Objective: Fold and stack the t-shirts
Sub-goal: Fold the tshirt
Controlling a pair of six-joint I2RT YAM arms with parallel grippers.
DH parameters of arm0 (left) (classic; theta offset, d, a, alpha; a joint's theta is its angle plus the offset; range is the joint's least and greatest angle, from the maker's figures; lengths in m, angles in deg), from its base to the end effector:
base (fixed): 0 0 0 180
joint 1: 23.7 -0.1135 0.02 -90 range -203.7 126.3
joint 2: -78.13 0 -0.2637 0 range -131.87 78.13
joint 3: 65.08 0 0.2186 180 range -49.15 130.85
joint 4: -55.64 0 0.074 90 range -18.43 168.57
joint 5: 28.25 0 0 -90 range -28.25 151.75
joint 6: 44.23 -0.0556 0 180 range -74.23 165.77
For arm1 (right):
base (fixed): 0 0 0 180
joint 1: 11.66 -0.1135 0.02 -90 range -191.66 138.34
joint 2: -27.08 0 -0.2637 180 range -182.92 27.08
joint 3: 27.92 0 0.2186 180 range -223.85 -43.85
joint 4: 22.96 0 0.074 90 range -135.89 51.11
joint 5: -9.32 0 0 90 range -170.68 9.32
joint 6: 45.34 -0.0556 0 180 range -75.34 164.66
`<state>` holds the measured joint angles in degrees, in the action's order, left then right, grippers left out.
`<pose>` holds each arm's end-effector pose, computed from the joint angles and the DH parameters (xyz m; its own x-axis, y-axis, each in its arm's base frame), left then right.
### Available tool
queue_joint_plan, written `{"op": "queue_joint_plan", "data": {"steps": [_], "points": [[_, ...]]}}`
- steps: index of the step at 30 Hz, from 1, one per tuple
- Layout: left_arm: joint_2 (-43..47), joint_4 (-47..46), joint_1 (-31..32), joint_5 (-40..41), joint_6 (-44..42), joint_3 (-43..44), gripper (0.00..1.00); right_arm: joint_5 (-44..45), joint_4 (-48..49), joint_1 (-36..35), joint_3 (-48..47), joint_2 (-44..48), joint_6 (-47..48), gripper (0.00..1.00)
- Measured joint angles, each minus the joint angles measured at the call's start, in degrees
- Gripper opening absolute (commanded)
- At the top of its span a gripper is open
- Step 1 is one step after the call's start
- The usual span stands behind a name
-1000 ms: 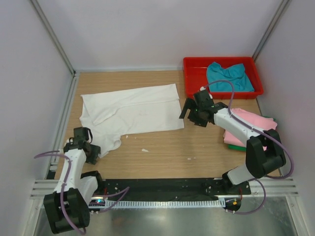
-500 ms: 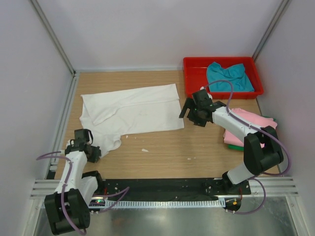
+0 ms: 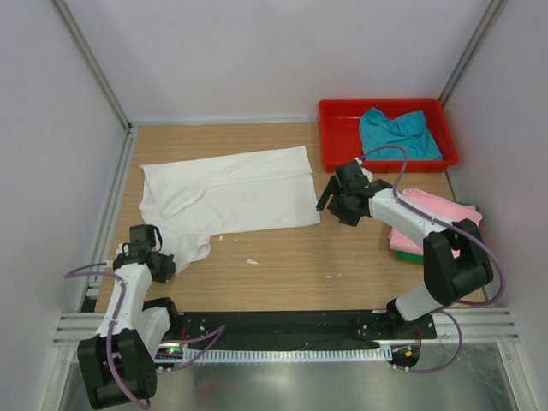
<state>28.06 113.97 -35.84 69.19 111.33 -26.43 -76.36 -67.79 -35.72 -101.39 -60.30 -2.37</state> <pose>0.1057 0.0301 0.1513 -0.1498 -0.9556 -0.2538 -0.9394 0.2176 -0.2648 0.2641 0.1133 0.2137 -0.8034 0.4404 -0.4008 0.3184 0.8865 0.3358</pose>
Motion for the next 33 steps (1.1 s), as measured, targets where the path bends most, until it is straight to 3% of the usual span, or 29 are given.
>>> {"op": "queue_joint_plan", "data": {"steps": [17,33], "points": [[-0.33,-0.22,0.00,-0.48,-2.47,0.20,0.00,-0.55,4.07,-3.15,1.92,-7.30,-2.16,0.54],[-0.33,-0.26,0.00,-0.68,-3.02,0.20,0.00,1.16,6.71,-3.26,1.90,-9.11,-2.73,0.46]]}}
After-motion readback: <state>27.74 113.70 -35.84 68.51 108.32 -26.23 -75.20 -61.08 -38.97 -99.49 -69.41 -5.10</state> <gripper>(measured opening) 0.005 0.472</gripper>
